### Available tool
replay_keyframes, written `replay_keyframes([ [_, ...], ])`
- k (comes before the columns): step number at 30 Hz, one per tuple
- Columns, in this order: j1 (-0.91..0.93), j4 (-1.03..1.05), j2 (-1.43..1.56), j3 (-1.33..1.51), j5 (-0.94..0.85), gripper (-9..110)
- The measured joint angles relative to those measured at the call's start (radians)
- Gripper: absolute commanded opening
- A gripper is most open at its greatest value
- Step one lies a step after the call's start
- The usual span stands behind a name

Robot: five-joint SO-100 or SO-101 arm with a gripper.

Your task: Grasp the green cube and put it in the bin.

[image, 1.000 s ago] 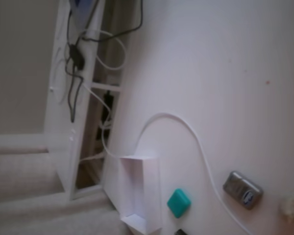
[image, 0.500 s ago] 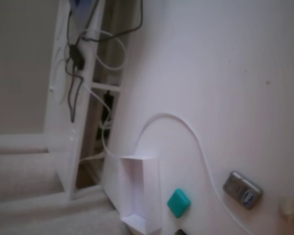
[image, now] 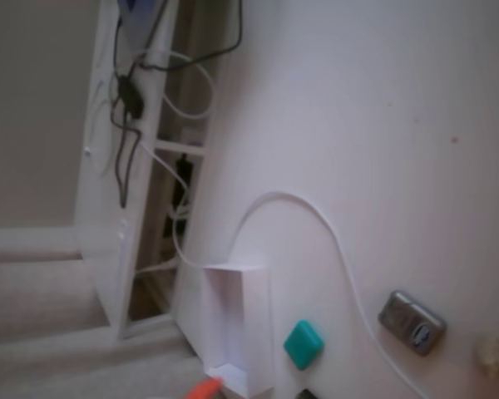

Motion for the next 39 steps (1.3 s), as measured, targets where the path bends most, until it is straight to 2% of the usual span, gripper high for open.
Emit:
replay_keyframes([
  [10,0.066,-0.118,-0.146,0.181,0.000,44],
  [16,0.095,-0.291,-0.221,0.318,0.000,43],
  [39,0.014,-0.456,-0.561,0.330,0.000,43],
])
